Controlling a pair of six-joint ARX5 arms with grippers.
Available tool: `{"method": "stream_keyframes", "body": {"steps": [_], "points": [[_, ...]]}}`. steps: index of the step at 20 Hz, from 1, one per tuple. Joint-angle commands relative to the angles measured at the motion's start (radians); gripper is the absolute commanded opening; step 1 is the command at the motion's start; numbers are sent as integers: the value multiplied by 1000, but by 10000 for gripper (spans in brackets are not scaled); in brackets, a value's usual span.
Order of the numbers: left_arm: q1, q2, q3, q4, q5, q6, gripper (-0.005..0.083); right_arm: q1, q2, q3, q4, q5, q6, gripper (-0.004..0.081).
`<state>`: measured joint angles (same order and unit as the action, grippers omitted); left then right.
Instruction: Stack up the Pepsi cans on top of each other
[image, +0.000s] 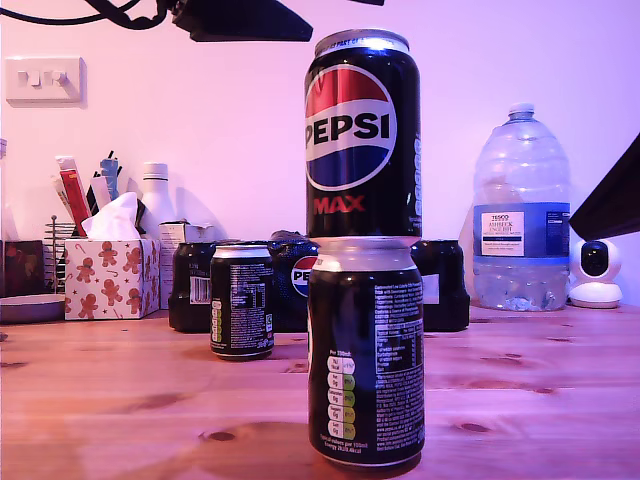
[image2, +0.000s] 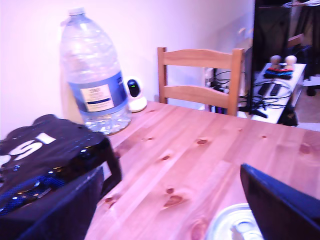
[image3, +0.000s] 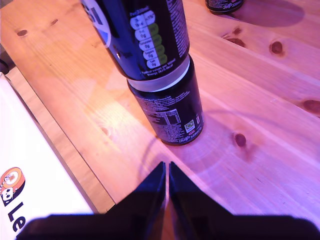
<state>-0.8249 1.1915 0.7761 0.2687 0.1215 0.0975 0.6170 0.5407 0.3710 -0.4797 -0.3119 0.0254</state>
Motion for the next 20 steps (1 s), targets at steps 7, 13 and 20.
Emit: {"method": "stream_keyframes", "body": {"steps": [7,13,20], "points": [[117,-14,-2,-19,-11,7,793,6,4,-9,10,-3,0,-13],[185,-14,-7,-104,-6,8,792,6,4,-9,10,-3,0,-13],[221,-14,-171,114,3,-24,792,6,4,-9,10,-3,0,-13]]}}
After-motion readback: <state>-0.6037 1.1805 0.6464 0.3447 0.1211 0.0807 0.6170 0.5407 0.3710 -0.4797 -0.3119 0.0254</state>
